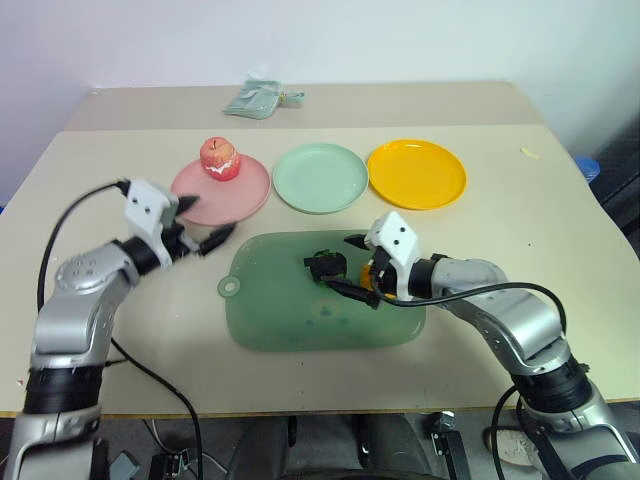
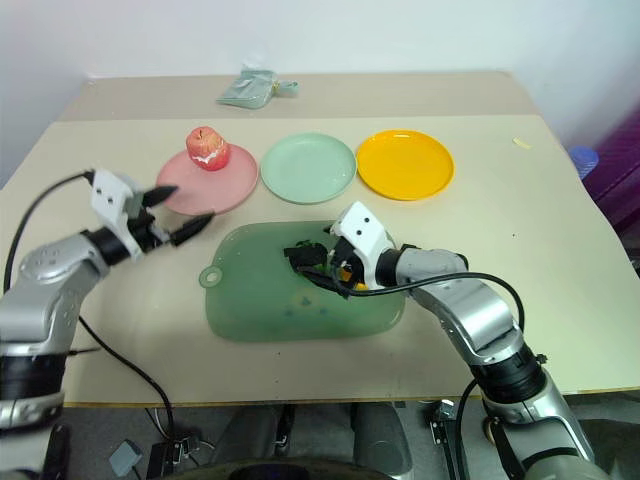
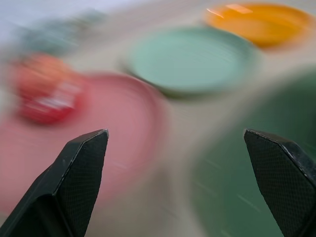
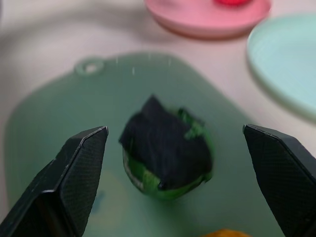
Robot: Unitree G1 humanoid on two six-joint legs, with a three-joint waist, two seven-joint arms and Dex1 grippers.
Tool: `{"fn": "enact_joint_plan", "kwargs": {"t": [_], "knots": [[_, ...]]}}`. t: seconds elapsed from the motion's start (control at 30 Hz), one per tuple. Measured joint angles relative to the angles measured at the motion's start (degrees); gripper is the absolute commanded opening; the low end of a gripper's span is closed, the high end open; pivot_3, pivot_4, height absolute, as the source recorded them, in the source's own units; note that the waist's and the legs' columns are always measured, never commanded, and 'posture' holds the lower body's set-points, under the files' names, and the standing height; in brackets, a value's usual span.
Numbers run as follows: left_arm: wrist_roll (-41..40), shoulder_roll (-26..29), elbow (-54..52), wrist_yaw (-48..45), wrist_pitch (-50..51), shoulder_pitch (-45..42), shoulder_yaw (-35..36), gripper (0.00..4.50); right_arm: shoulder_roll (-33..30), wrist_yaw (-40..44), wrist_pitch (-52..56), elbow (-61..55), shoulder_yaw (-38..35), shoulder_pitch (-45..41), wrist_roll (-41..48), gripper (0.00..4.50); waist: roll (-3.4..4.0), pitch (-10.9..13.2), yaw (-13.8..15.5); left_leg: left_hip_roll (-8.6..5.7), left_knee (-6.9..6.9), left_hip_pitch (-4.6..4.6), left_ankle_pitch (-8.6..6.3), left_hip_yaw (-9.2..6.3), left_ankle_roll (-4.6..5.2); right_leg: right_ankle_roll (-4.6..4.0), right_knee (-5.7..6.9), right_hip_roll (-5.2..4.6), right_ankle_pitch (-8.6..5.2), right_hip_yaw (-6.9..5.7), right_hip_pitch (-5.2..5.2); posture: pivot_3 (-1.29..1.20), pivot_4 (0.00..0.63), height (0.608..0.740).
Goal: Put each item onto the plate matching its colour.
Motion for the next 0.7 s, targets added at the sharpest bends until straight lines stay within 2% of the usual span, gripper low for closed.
{"fn": "enact_joint_plan", "kwargs": {"t": [0.03, 0.13, 0.27, 0.5, 0.6, 0.7], "knots": [[-0.5, 0.4, -1.5, -1.1, 0.2, 1.6, -0.4, 4.46, 0.3, 0.0, 0.4, 0.4, 0.4, -0.8, -0.4, 4.5, 0.0, 0.0, 0.0, 0.0, 0.0, 0.0, 0.0, 0.0, 0.0, -0.01, 0.0, 0.01, 0.0, 0.0, 0.02, 0.0, 0.15, 0.74], [-1.7, 1.7, -6.4, -3.7, 1.3, 6.4, -0.9, 4.5, 1.4, 0.1, 1.3, 1.9, 1.3, -2.5, -1.5, 3.64, 0.0, 0.0, 0.1, 0.02, -0.01, 0.05, 0.0, -0.02, 0.0, -0.02, -0.01, 0.02, 0.0, -0.03, 0.06, 0.0, 0.15, 0.74], [-3.4, 1.8, -9.4, -4.3, 2.5, 8.7, -0.8, 4.5, 2.5, 0.0, 2.6, 2.6, 1.6, -4.0, -2.1, 1.64, 0.01, 0.0, 0.1, 0.02, -0.01, 0.06, -0.01, -0.01, 0.01, -0.02, 0.0, 0.02, 0.0, -0.03, 0.07, 0.0, 0.15, 0.74], [-4.2, 1.7, -9.8, -2.9, 3.3, 9.4, 0.2, 4.5, 2.2, 1.5, 2.4, 3.6, 2.3, -5.6, -4.0, 1.64, 0.02, 0.0, 0.0, 0.02, -0.03, 0.06, -0.01, 0.01, 0.01, -0.02, -0.01, 0.05, 0.0, -0.03, 0.05, 0.0, 0.15, 0.74], [-4.3, 1.3, -9.7, -2.4, 3.3, 9.3, 0.2, 4.5, 2.5, 2.6, 1.7, 4.8, 2.3, -6.4, -4.2, 2.45, 0.02, 0.0, 0.0, 0.02, -0.03, 0.06, -0.01, 0.01, 0.01, -0.02, -0.01, 0.06, 0.0, -0.04, 0.05, 0.0, 0.15, 0.74], [-4.6, 1.2, -9.7, -2.2, 3.2, 9.3, 0.2, 4.5, 3.2, 3.6, 1.7, 6.0, 2.2, -7.7, -4.0, 3.91, 0.03, 0.0, 0.0, 0.02, -0.04, 0.06, -0.01, 0.01, 0.01, -0.02, 0.0, 0.06, 0.0, -0.03, 0.04, 0.0, 0.15, 0.74]]}}
